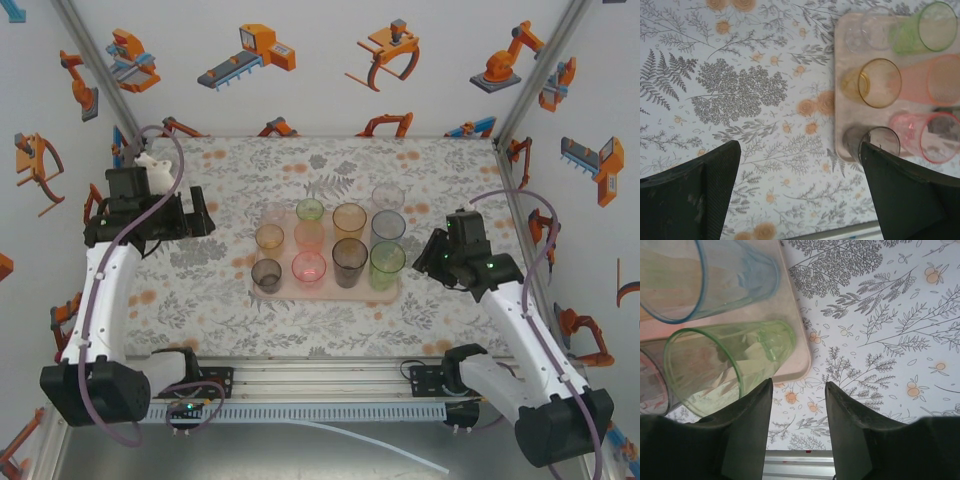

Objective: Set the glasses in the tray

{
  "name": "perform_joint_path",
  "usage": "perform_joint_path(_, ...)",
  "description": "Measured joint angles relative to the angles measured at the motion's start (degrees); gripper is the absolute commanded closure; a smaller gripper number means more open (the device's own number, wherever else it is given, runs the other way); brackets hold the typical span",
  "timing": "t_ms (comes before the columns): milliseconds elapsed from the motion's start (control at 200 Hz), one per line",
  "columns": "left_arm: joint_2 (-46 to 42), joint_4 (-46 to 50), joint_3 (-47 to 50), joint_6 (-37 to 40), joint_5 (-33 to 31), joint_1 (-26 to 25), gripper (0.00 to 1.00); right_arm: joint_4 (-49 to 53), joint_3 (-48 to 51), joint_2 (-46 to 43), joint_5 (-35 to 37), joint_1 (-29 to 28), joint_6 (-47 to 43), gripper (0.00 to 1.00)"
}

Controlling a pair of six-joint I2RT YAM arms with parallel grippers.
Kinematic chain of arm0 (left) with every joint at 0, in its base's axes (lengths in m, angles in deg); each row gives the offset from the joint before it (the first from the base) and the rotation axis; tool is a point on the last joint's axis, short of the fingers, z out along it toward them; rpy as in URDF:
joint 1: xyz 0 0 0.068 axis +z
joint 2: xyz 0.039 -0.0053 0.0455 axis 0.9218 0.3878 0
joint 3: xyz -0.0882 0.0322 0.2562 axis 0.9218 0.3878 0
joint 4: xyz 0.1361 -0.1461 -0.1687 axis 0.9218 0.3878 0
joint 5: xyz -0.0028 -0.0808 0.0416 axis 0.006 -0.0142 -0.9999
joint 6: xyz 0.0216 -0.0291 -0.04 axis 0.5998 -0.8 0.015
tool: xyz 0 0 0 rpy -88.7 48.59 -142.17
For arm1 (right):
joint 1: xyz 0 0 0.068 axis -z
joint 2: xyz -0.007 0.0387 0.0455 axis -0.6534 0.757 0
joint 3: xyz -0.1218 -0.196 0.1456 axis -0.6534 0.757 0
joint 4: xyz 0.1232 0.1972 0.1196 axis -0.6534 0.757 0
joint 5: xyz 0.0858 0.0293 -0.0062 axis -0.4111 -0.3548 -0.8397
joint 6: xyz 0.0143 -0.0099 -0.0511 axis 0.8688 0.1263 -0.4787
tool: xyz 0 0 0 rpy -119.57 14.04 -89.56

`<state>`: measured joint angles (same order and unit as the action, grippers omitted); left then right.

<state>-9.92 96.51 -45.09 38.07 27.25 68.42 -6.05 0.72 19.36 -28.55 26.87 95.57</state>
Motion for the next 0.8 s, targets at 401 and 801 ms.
perform_joint_path(401, 6.25, -21.03, 9.44, -2.89, -4.44, 5.66, 0.03, 4.94, -2.43, -0.31, 1.77, 0.0, -2.58, 0.47)
perform_joint_path(801, 8.35, -35.45, 17.88, -3.61, -4.39, 7.45, 0.03, 6.43, -8.17, -1.49, 2.03, 0.09, -7.26, 0.01)
